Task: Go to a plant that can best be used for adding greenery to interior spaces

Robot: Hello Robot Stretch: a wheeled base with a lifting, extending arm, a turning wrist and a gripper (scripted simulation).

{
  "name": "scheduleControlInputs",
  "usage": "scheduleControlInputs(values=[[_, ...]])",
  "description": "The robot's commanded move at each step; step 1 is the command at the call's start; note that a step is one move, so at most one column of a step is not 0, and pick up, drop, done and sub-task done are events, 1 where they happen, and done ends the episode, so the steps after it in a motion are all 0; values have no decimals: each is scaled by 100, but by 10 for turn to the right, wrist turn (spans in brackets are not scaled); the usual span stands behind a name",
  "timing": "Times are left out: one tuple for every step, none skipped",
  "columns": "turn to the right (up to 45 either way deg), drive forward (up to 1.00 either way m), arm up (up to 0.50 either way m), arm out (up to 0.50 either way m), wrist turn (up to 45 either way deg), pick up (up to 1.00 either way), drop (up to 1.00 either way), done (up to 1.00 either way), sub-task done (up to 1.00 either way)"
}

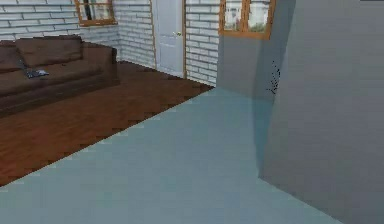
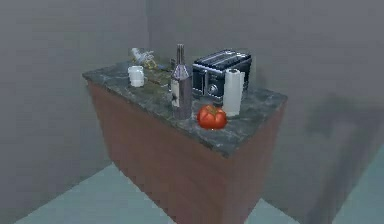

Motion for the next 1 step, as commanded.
scheduleControlInputs(values=[[0, 100, 0, 0, 0, 0, 0, 0, 0]])
